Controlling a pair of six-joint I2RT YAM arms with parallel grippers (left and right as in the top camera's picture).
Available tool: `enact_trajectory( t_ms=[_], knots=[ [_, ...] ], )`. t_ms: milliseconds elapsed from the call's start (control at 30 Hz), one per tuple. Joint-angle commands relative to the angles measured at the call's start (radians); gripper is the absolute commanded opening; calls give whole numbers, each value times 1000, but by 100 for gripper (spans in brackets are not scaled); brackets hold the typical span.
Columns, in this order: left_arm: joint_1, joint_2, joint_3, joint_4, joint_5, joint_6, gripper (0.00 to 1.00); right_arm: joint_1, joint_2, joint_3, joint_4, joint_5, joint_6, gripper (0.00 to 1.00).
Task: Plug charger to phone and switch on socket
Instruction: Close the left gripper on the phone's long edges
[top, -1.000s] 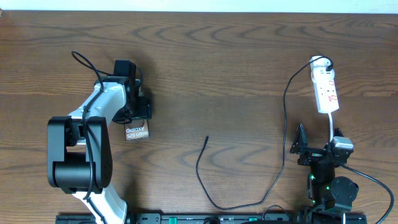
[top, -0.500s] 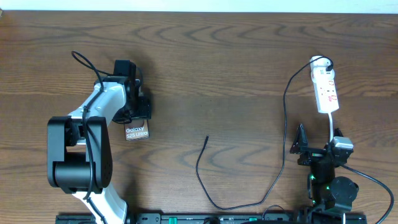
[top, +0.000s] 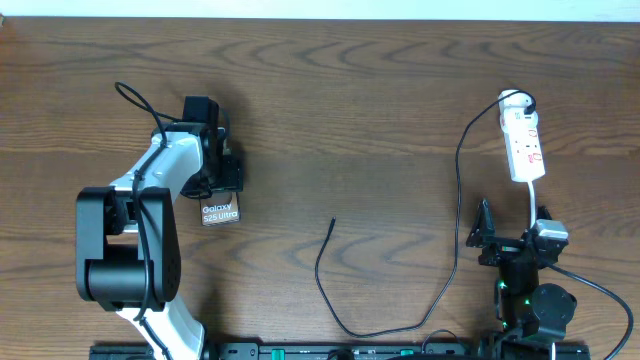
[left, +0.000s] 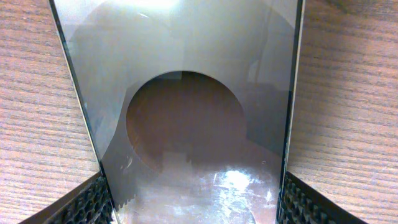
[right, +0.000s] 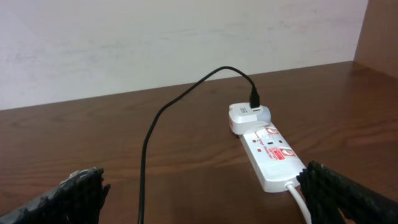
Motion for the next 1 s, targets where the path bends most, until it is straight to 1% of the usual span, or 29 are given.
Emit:
enact_trajectory(
  t_ms=[0, 100, 200, 267, 400, 700, 967],
  knots=[
    [-1, 65, -27, -11, -31, -2, 45, 8, -6, -2, -3, 3, -13, 99],
    [-1, 65, -27, -11, -31, -2, 43, 8, -6, -2, -3, 3, -13, 99],
    [-1, 64, -27, -11, -31, -2, 34, 8, -6, -2, -3, 3, -13, 99],
    [-1, 65, -27, -11, -31, -2, 30, 8, -6, -2, -3, 3, -13, 99],
    [-1, 65, -27, -11, -31, -2, 24, 8, -6, -2, -3, 3, -13, 99],
    [-1, 64, -21, -30, -32, -2, 22, 8, -6, -2, -3, 3, -13, 99],
    [-1, 26, 53, -101, -32, -2, 21, 8, -6, -2, -3, 3, -13, 99]
  ],
)
